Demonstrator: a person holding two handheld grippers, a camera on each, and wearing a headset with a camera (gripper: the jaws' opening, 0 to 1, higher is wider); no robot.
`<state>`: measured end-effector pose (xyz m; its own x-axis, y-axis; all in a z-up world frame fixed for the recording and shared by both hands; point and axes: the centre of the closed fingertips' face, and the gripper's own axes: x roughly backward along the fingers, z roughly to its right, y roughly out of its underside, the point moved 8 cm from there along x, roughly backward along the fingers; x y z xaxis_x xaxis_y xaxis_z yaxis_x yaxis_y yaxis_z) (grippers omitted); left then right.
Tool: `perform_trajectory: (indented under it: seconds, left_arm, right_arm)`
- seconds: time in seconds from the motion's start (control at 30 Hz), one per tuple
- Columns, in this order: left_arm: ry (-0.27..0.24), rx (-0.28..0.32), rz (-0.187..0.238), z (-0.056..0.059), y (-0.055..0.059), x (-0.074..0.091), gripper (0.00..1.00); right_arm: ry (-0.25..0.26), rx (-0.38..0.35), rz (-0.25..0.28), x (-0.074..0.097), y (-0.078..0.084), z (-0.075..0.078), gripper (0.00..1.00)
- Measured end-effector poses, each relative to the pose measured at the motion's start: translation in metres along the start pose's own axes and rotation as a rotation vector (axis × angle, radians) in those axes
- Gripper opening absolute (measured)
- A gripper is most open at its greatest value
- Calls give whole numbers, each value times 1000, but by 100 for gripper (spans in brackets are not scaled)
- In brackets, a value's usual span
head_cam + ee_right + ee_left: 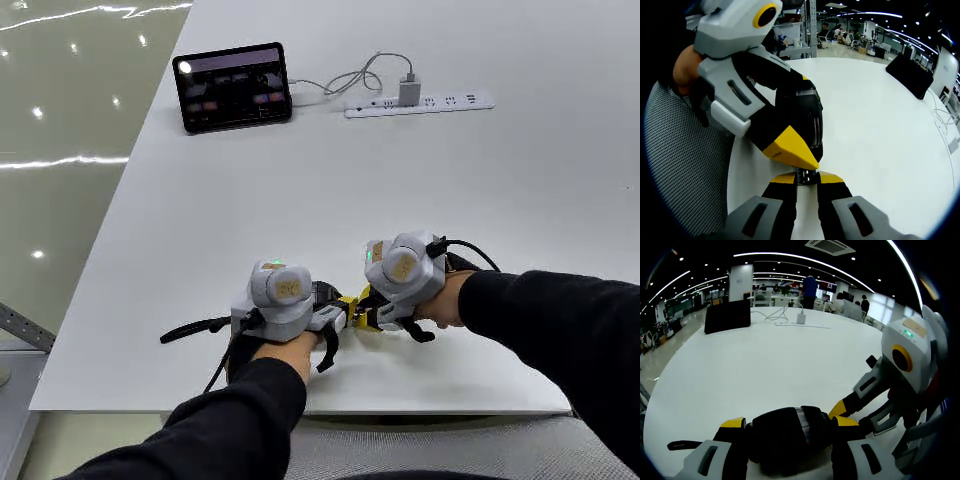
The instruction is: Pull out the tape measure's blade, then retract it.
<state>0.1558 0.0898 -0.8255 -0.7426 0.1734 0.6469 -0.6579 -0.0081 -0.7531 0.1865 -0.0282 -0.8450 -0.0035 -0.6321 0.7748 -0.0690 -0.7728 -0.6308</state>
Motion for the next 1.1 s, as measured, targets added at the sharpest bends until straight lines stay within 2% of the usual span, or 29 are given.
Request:
perform_trajectory:
  seconds: [0.47, 0.7, 1.1]
  left_arm:
    - [29, -12, -2, -1, 1, 1, 64]
    - [28, -12, 0, 0, 1, 1, 64]
    - [30, -10, -2, -1, 1, 0, 64]
  right_arm:
    - [-6, -1, 15, -4, -3, -2, 11]
    - [7, -2, 44, -2, 1, -3, 12]
    - [26, 6, 55, 1, 4, -4, 12]
